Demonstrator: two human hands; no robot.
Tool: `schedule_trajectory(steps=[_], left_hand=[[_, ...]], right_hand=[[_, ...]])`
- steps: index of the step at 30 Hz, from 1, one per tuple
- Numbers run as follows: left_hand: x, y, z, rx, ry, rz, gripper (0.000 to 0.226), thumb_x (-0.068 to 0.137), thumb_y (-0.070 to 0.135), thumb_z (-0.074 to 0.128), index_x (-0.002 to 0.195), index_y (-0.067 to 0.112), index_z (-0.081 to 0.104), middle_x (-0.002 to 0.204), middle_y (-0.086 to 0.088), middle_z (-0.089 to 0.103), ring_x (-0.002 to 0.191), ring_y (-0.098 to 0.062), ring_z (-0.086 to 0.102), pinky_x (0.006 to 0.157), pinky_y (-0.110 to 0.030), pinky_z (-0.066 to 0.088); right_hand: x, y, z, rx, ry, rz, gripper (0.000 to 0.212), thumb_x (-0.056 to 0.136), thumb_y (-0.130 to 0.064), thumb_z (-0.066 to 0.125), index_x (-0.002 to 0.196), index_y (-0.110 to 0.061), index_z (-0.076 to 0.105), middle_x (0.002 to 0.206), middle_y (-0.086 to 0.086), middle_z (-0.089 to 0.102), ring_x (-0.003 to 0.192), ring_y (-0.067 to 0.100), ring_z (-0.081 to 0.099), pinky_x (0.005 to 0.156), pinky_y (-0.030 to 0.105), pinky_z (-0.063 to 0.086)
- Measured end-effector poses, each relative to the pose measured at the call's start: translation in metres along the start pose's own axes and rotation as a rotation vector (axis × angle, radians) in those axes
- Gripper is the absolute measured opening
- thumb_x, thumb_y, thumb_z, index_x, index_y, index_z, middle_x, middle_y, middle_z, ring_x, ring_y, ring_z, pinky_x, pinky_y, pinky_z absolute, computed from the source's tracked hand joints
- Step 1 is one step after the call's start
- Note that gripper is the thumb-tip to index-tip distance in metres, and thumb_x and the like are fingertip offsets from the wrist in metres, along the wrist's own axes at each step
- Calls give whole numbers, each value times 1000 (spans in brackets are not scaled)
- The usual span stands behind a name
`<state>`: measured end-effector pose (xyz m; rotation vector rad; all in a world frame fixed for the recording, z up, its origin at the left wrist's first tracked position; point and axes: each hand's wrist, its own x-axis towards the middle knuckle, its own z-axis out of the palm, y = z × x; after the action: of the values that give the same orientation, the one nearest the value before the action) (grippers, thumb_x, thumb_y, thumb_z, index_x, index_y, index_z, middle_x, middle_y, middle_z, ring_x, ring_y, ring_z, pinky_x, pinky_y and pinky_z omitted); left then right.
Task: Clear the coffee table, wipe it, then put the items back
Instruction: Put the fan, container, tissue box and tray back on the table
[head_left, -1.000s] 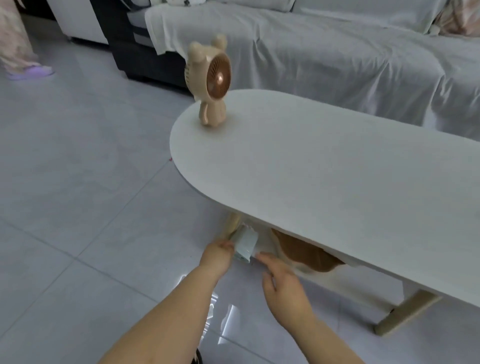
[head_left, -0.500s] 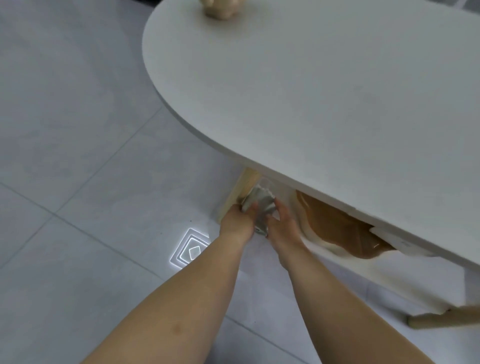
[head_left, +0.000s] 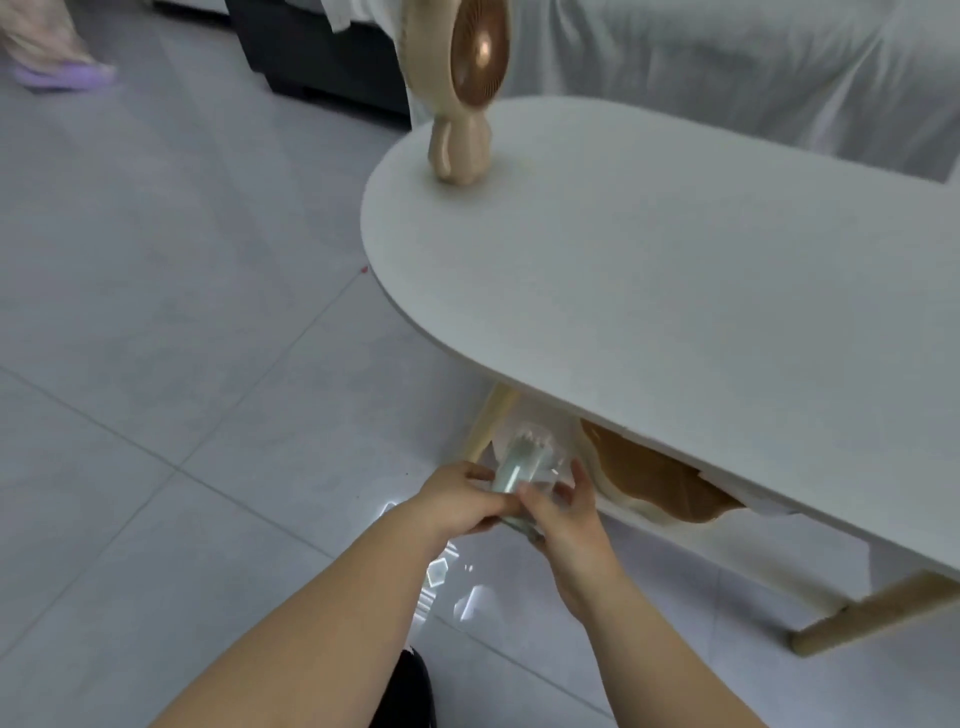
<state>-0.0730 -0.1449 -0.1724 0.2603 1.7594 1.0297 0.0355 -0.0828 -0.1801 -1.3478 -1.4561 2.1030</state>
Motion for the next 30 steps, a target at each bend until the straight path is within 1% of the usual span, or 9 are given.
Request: schedule_trajectory(steps=[4,6,10,13,16,21,23,26,30], left_hand=[[-71,12,-10,11,26,45,39,54,16,73,89,18,57,75,-3,61,68,-12,60,61,-14,51],[-103,17,-18,50,86,95,46,48,24,68,92,19,58,77,-3,63,72,-14,63,70,-20,53],[-158,27,-32,63,208,268,55,47,33,70,101,22,63,94,0,68,92,-15,63,78,-24,48],[-177,46,-36,-6,254,448,37,61,18,79,93,30,63,96,9,67,89,-6,63,71,-16,47],[-170,77,-37,-54,212,604,36,73,1,67,85,34,61,89,14,66,69,10,63,59,-4,47],[-129,124,-31,-98,26,689,30,86,6,51,106,27,57,101,9,66,87,0,63,76,-10,52],[-108,137,-29,-98,-15,689,29,88,7,47,104,30,56,104,8,65,94,-4,63,79,-13,52],[-78,148,-26,-31,-27,672,30,91,10,41,114,28,50,114,5,61,105,-9,57,92,-20,46],[-48,152,-23,251,21,712,37,93,13,37,118,39,38,114,22,49,101,10,46,77,3,35]], right_hand=[[-55,-20,15,14,-125,-38,69,83,-7,62,139,-21,25,127,9,52,111,26,58,91,35,50],[-77,-28,24,33,-157,-69,63,83,-5,61,135,-22,29,118,7,56,106,24,60,85,30,53],[-110,-50,34,30,-233,-186,65,81,-2,62,121,-35,23,105,-12,50,92,2,58,58,11,53],[-118,-77,31,-1,-280,-284,63,80,3,61,122,-30,29,112,-10,55,90,-3,62,64,9,51],[-111,-117,19,-46,-285,-359,49,81,9,56,123,-14,43,113,3,60,87,1,64,68,10,52],[-77,-175,0,-272,-180,-452,49,77,6,62,119,-9,44,122,12,57,112,22,54,98,39,47],[-61,-187,-1,-315,-138,-467,49,75,4,66,113,-16,43,118,9,57,111,23,53,98,39,45],[-34,-192,-2,-371,-67,-489,50,73,-1,69,112,-17,41,109,3,56,101,18,53,89,30,46],[-6,-184,-5,-481,37,-505,48,72,-8,72,102,-22,37,88,-11,51,76,5,51,61,11,42]])
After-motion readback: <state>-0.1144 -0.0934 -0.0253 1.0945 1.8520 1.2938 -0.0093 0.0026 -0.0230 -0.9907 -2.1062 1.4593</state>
